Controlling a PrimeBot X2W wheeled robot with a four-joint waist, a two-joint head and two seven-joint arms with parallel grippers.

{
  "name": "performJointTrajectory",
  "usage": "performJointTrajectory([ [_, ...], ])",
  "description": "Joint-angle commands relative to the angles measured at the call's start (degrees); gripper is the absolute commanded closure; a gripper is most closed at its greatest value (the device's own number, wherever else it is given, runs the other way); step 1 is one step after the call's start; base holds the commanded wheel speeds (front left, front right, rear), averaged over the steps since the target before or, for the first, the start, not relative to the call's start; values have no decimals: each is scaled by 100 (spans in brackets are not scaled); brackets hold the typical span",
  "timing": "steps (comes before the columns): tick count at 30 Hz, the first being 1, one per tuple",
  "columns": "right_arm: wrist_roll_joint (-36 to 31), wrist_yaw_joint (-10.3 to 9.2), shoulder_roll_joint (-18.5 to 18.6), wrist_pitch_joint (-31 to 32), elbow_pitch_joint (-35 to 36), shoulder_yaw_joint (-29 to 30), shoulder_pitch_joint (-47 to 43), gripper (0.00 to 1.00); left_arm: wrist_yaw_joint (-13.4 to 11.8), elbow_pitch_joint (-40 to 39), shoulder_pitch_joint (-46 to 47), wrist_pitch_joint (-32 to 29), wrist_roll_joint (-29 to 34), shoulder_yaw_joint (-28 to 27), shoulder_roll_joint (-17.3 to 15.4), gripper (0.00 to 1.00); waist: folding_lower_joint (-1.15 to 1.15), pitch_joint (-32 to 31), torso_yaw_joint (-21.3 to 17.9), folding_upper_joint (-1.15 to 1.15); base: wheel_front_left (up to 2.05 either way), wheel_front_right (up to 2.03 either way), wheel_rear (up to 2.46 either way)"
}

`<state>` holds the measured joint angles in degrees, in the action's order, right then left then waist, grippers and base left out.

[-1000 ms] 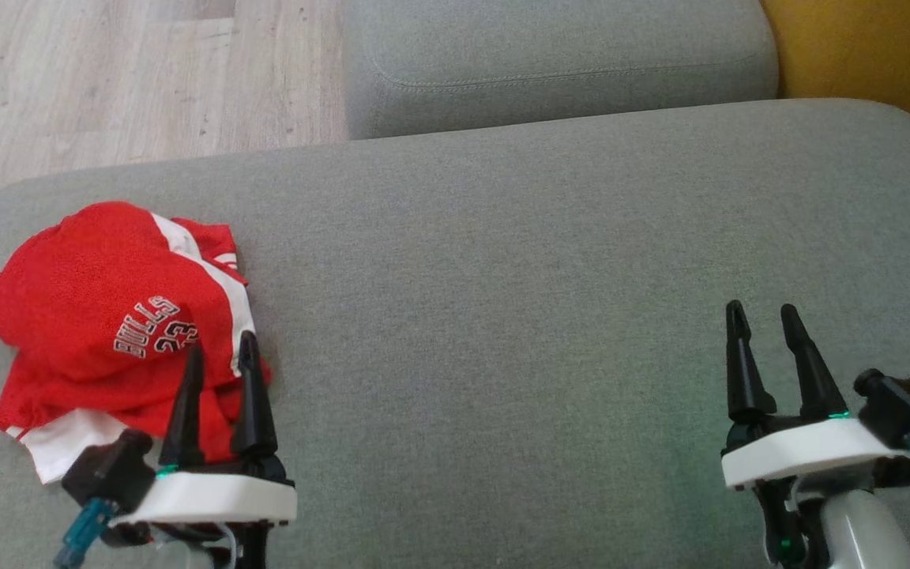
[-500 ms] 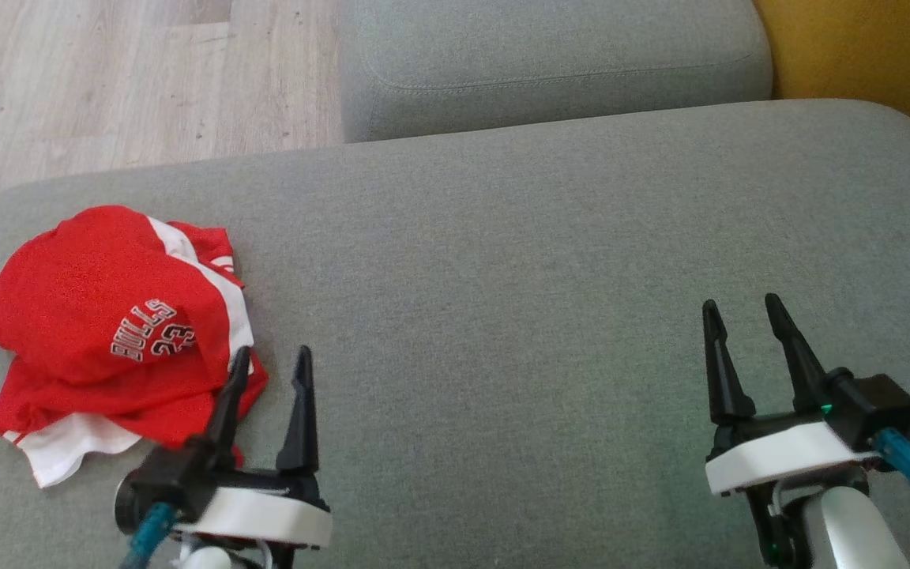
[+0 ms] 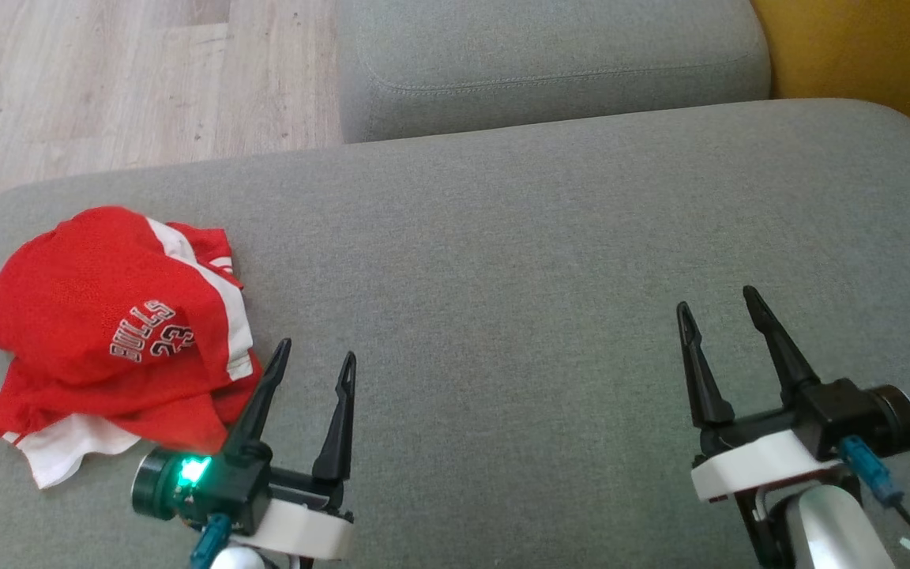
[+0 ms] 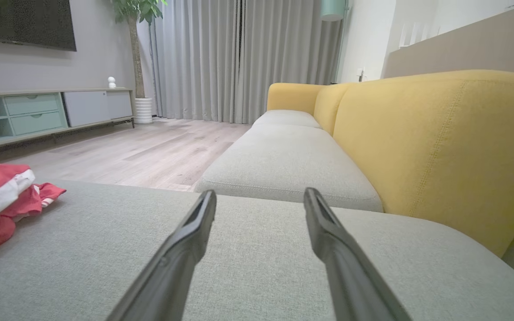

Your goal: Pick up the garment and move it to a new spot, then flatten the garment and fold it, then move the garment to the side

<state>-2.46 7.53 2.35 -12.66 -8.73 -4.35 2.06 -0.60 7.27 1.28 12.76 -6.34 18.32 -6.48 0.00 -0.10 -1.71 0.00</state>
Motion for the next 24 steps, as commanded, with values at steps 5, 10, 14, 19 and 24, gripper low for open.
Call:
performJointTrajectory([
  [5,237,-4,52,-150,221,-140,221,0,-23,-319,235,141,-89,-307,64,0,0,-11,4,0,0,0,0],
  [10,939,-4,53,-234,126,-147,148,0,184,-339,76,224,-391,-675,242,0,0,-28,-7,0,0,0,0],
  [14,1687,-4,53,-234,22,-134,100,0,383,-152,-14,224,-604,-871,316,0,0,-36,-18,0,0,0,0],
  [19,2037,-4,53,-234,-311,-193,77,0,478,166,-18,224,-565,-874,346,0,0,-52,-29,0,0,0,0],
  [24,2066,-4,53,-234,-371,-198,100,0,498,225,21,224,-572,-928,356,0,0,-66,-22,0,0,0,0],
])
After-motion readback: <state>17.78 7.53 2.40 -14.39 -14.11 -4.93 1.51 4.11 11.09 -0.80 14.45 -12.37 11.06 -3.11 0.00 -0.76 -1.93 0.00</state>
